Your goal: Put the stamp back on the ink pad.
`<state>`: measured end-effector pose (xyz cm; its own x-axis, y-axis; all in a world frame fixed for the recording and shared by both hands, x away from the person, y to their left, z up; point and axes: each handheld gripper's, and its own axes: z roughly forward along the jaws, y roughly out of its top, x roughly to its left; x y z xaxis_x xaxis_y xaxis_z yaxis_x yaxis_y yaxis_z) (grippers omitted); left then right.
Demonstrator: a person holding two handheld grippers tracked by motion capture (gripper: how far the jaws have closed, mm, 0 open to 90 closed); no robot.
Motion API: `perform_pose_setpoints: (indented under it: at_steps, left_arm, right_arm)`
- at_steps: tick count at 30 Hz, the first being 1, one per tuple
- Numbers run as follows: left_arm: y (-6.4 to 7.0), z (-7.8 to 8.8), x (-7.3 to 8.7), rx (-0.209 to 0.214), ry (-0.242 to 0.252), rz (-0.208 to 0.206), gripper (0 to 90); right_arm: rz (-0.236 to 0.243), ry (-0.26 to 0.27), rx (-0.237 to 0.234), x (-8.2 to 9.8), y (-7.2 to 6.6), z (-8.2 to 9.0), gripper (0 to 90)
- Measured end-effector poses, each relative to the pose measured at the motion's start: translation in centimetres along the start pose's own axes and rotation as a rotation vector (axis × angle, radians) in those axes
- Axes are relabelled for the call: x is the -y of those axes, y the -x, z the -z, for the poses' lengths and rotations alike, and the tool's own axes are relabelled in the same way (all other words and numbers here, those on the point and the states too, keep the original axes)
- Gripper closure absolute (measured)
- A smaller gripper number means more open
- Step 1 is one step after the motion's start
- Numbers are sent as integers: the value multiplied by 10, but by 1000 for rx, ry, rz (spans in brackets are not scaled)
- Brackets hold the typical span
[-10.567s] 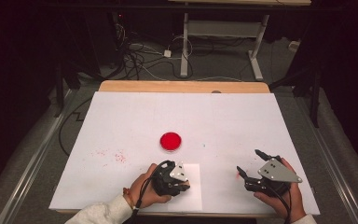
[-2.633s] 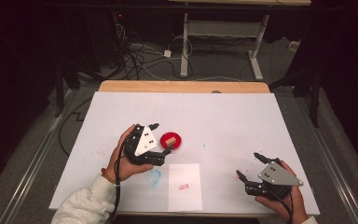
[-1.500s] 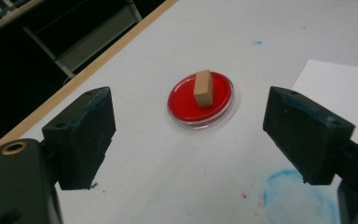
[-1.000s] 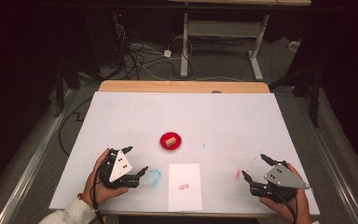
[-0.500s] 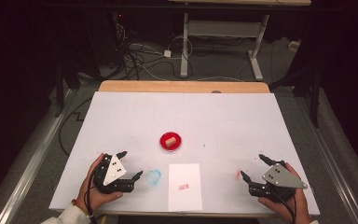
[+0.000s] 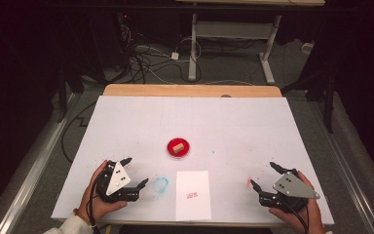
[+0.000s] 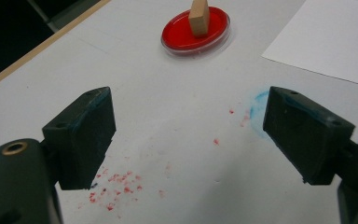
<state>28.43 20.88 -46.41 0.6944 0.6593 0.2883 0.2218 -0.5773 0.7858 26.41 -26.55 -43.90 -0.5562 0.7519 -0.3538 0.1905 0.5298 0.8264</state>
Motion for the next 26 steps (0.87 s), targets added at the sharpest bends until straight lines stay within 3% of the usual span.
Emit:
perform_pose_setpoints:
  at_steps: [19,26]
  left_arm:
    - [-2,-6,-1,10,-10,9,165]
    - [-5,-11,-2,-2,-24,42,165]
  right_arm:
    - [-7,0,3,1,0,1,221]
    - [-20,7,-1,2,3,-1,220]
